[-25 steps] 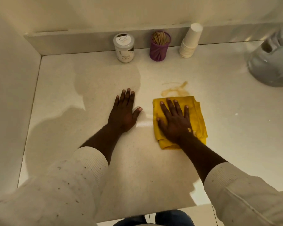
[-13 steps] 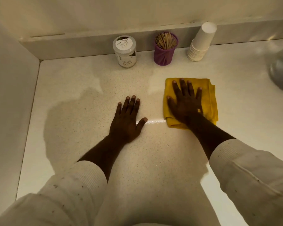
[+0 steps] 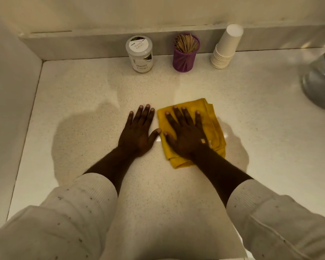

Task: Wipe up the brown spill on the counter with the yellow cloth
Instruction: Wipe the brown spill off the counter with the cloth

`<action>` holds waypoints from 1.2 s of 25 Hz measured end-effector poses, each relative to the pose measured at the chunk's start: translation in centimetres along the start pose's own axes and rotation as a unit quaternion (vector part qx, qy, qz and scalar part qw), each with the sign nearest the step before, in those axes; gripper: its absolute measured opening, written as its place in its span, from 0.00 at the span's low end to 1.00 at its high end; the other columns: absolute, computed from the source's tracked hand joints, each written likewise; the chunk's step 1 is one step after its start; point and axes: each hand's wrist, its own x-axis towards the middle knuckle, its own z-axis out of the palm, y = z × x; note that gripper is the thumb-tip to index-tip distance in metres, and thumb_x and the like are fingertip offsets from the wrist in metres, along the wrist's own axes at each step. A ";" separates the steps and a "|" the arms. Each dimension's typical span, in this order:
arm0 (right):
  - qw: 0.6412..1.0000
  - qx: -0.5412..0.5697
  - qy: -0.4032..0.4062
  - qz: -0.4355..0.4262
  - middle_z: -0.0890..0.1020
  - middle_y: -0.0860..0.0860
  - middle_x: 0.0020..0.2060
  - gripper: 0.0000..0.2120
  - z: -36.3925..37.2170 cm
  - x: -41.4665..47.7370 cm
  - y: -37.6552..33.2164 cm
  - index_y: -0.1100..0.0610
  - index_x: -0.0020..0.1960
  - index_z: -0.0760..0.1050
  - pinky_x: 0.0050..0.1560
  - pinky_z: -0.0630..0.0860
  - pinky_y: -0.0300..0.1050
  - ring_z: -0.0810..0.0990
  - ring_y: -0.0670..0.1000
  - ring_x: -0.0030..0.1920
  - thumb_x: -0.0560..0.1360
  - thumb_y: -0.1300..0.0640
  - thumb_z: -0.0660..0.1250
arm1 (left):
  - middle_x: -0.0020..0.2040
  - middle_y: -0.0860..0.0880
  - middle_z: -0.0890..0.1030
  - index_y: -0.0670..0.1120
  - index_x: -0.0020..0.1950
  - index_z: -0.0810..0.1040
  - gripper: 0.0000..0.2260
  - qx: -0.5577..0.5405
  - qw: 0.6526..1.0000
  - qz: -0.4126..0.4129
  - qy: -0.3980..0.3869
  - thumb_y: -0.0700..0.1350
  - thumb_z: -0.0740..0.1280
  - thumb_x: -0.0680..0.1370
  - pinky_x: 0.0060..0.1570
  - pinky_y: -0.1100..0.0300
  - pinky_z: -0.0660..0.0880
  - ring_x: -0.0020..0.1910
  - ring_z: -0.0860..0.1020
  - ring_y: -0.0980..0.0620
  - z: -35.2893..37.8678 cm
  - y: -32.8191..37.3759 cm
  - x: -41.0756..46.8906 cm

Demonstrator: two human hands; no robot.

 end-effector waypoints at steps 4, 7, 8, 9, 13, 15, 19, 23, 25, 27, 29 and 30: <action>0.999 0.000 -0.008 0.041 0.48 0.50 0.84 0.35 -0.7 -1.4 2.6 0.44 0.83 0.43 0.78 0.43 0.70 0.44 0.56 0.83 0.81 0.32 0.45 | 0.84 0.47 0.45 0.48 0.83 0.44 0.34 0.000 1.000 -0.002 0.000 0.64 0.47 0.82 0.80 0.43 0.46 0.82 0.42 0.48 0.1 -0.1 0.1; 0.995 0.000 -0.011 0.094 0.48 0.50 0.84 0.35 -1.7 0.3 5.3 0.44 0.83 0.42 0.78 0.41 0.70 0.44 0.56 0.82 0.81 0.32 0.44 | 0.84 0.47 0.45 0.48 0.83 0.44 0.35 -0.002 1.000 0.000 0.008 0.65 0.48 0.82 0.80 0.44 0.46 0.82 0.42 0.48 0.5 -0.1 0.1; 0.994 0.001 -0.018 0.106 0.48 0.50 0.84 0.35 -2.1 1.1 6.4 0.44 0.83 0.42 0.78 0.41 0.70 0.44 0.56 0.82 0.81 0.32 0.43 | 0.84 0.47 0.45 0.48 0.83 0.44 0.35 -0.001 1.000 0.001 0.009 0.65 0.48 0.82 0.81 0.44 0.46 0.82 0.42 0.48 0.6 -0.2 0.0; 0.993 0.004 -0.022 0.114 0.48 0.51 0.83 0.35 -2.6 1.9 7.4 0.44 0.83 0.42 0.78 0.41 0.70 0.45 0.57 0.82 0.81 0.31 0.43 | 0.84 0.47 0.45 0.48 0.83 0.44 0.35 -0.002 1.000 0.003 0.011 0.65 0.48 0.82 0.81 0.44 0.46 0.82 0.42 0.48 0.6 -0.2 0.0; 0.992 0.001 -0.022 0.124 0.48 0.51 0.84 0.36 -3.6 4.6 8.9 0.44 0.83 0.42 0.78 0.40 0.69 0.45 0.57 0.82 0.80 0.30 0.41 | 0.84 0.47 0.46 0.48 0.83 0.44 0.35 -0.002 1.000 0.002 0.016 0.65 0.48 0.83 0.81 0.44 0.46 0.83 0.43 0.48 0.1 -0.7 1.0; 0.991 -0.007 -0.015 0.134 0.48 0.51 0.84 0.36 -3.9 3.9 8.9 0.44 0.83 0.42 0.78 0.39 0.69 0.45 0.57 0.82 0.79 0.30 0.40 | 0.84 0.47 0.46 0.48 0.83 0.44 0.35 -0.005 1.000 -0.011 0.014 0.65 0.47 0.83 0.81 0.45 0.45 0.82 0.43 0.48 -0.3 -0.7 1.3; 0.985 -0.008 -0.019 0.168 0.48 0.51 0.84 0.37 -2.6 -4.7 8.6 0.45 0.83 0.42 0.78 0.40 0.69 0.45 0.57 0.83 0.79 0.31 0.39 | 0.84 0.47 0.45 0.48 0.83 0.43 0.35 0.004 1.000 0.008 -0.010 0.66 0.46 0.82 0.81 0.44 0.45 0.82 0.43 0.48 0.4 0.2 -0.9; 0.983 -0.011 -0.018 0.182 0.48 0.51 0.84 0.36 -2.6 -7.6 7.5 0.46 0.83 0.43 0.78 0.41 0.70 0.45 0.57 0.83 0.80 0.31 0.40 | 0.84 0.46 0.43 0.48 0.83 0.41 0.35 0.012 1.000 -0.008 -0.019 0.67 0.45 0.82 0.80 0.43 0.44 0.82 0.41 0.48 -0.3 0.1 0.4; 0.984 -0.011 -0.012 0.176 0.49 0.52 0.83 0.36 -2.0 -10.1 5.2 0.46 0.83 0.44 0.78 0.42 0.70 0.46 0.58 0.82 0.80 0.32 0.42 | 0.84 0.46 0.42 0.48 0.83 0.40 0.36 0.013 0.999 -0.008 -0.035 0.67 0.45 0.82 0.80 0.43 0.43 0.82 0.41 0.47 -0.4 0.3 0.1; 0.987 -0.012 0.001 0.162 0.51 0.53 0.83 0.35 -1.1 -12.0 2.7 0.47 0.83 0.46 0.78 0.44 0.71 0.48 0.58 0.82 0.81 0.33 0.45 | 0.84 0.45 0.42 0.47 0.83 0.40 0.36 0.010 0.999 -0.009 -0.047 0.67 0.44 0.82 0.80 0.43 0.42 0.82 0.40 0.46 -0.3 0.6 -0.2; 0.988 -0.009 0.010 0.152 0.51 0.53 0.83 0.34 -0.4 -12.6 0.1 0.47 0.83 0.46 0.77 0.45 0.72 0.48 0.58 0.82 0.82 0.34 0.47 | 0.84 0.44 0.42 0.46 0.83 0.41 0.36 -0.008 0.998 -0.014 -0.052 0.66 0.44 0.82 0.80 0.44 0.42 0.82 0.40 0.46 -0.8 0.7 -0.4; 0.990 -0.008 0.007 0.142 0.51 0.52 0.83 0.35 0.0 -12.7 -1.3 0.46 0.83 0.46 0.78 0.45 0.72 0.47 0.58 0.82 0.82 0.34 0.47 | 0.84 0.44 0.43 0.46 0.83 0.41 0.35 -0.014 0.999 -0.015 -0.050 0.65 0.44 0.83 0.80 0.44 0.42 0.82 0.41 0.47 -0.9 0.6 -0.8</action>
